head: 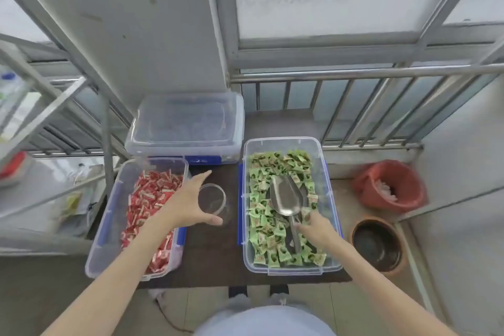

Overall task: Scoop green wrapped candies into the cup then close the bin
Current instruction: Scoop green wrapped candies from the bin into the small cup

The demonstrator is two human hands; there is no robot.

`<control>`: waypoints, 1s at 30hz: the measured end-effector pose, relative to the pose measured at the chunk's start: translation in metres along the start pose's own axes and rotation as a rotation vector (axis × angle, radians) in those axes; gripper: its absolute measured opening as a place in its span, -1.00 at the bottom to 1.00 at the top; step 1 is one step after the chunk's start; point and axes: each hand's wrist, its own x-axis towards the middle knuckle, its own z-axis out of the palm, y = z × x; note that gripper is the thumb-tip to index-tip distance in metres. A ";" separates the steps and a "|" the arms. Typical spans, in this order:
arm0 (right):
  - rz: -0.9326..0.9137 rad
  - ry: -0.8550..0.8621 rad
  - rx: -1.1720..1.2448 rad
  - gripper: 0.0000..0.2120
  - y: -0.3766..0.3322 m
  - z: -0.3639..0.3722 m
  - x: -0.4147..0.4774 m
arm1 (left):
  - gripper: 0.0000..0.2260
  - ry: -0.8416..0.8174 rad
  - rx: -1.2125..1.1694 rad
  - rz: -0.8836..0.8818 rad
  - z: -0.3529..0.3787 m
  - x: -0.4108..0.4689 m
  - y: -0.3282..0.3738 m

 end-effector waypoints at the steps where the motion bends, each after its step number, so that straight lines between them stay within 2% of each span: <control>1: 0.038 -0.019 -0.010 -0.50 -0.001 0.005 0.000 | 0.22 -0.005 0.008 0.000 0.002 0.003 -0.002; 3: 0.096 -0.015 -0.014 -0.50 0.002 0.014 0.007 | 0.20 -0.002 -0.015 -0.036 0.008 0.006 -0.006; 5: 0.113 -0.001 -0.016 -0.67 0.005 0.025 0.015 | 0.16 0.034 -0.091 -0.078 0.017 0.010 -0.009; 8: 0.137 0.048 0.009 -0.63 0.006 0.034 0.024 | 0.10 0.106 -0.175 -0.117 0.028 0.012 -0.010; 12: 0.144 0.083 0.029 -0.69 0.002 0.039 0.027 | -0.08 0.171 -0.286 -0.133 0.041 0.011 -0.012; 17: 0.095 0.064 0.024 -0.83 -0.005 0.040 0.020 | -0.14 0.249 -0.356 -0.134 0.053 0.011 -0.013; 20: 0.096 0.032 0.117 -0.82 -0.001 0.038 0.018 | -0.17 0.258 -0.382 -0.133 0.055 0.010 -0.013; 23: 0.086 -0.005 0.248 -0.89 -0.002 0.026 0.007 | -0.18 0.273 -0.400 -0.130 0.057 0.009 -0.014; 26: 0.038 0.022 0.149 -0.79 -0.005 -0.004 -0.016 | -0.18 0.290 -0.409 -0.133 0.059 0.009 -0.014; 30: -0.013 0.011 -0.224 -0.72 -0.011 -0.064 -0.058 | -0.19 0.310 -0.423 -0.113 0.062 0.008 -0.015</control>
